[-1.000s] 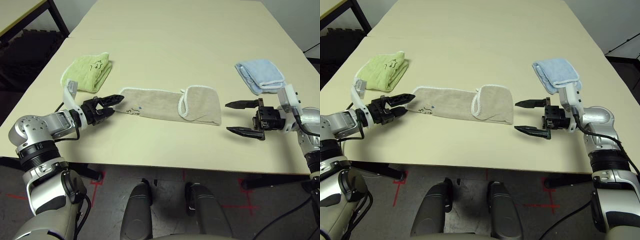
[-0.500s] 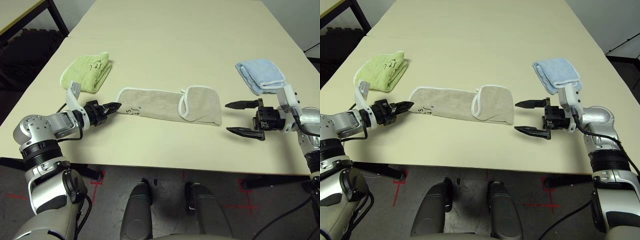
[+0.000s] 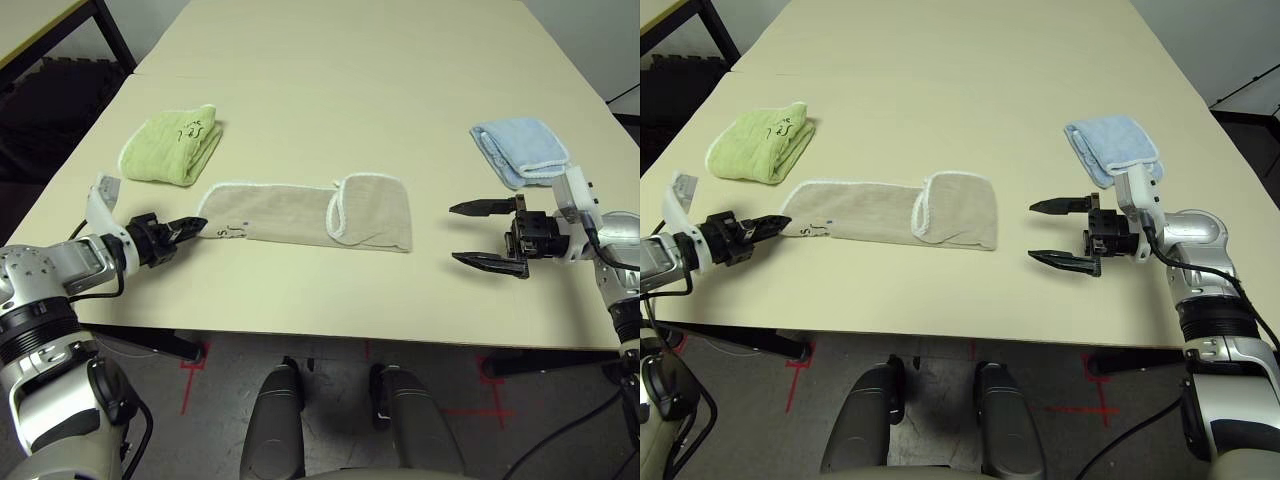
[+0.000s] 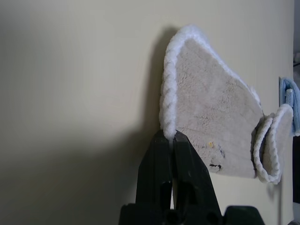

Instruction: Fold the towel and set it aside.

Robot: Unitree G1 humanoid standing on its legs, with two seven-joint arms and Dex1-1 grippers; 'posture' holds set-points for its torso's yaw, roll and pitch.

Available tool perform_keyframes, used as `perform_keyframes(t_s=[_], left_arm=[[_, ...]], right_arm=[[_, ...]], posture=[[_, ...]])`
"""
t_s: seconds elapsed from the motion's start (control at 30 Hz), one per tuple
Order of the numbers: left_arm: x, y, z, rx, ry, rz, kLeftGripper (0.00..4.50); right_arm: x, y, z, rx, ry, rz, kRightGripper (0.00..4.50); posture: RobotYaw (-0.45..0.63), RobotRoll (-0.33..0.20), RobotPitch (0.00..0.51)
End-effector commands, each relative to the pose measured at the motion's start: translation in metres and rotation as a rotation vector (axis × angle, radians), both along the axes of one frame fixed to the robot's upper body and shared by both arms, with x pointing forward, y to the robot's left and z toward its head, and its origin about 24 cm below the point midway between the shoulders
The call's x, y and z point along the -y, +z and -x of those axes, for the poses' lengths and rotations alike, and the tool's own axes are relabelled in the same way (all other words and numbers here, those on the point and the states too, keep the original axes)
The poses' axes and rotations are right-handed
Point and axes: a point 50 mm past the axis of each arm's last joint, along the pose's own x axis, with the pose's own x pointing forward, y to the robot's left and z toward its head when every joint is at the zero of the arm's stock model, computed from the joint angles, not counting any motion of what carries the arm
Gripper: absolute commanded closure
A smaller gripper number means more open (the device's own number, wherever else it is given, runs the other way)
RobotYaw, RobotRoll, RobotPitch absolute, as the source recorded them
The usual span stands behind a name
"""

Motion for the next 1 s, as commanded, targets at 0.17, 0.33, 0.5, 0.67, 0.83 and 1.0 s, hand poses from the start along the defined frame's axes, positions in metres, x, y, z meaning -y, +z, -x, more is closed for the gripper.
perform_keyframes(t_s=[0.17,0.33,0.5,0.67,0.83,1.0], left_arm=[[0.002,0.017,-0.007,0.098,0.001,-0.009,4.47],[0.014,0.038,-0.011,0.186,-0.097,0.005,4.47],[0.042,0.068,-0.015,0.285,-0.286,0.081,4.47],[0.082,0.087,-0.021,0.383,-0.486,0.139,4.47],[0.121,0.092,-0.029,0.408,-0.609,0.173,4.47],[0.162,0.089,-0.043,0.374,-0.651,0.176,4.47]], right_arm=[[-0.001,-0.002,-0.003,0.001,0.001,0.006,0.00],[0.000,-0.003,-0.004,0.003,-0.007,0.005,0.00],[0.000,-0.004,-0.004,0.001,-0.014,0.006,0.00],[0.004,-0.007,-0.004,0.005,-0.034,0.017,0.00],[0.008,-0.008,-0.003,0.004,-0.047,0.022,0.00],[0.008,-0.008,-0.004,0.008,-0.056,0.021,0.00]], posture=[[0.06,0.000,0.176],[0.06,0.000,0.160],[0.06,0.000,0.158],[0.06,0.000,0.158],[0.05,0.000,0.153],[0.05,0.000,0.152]])
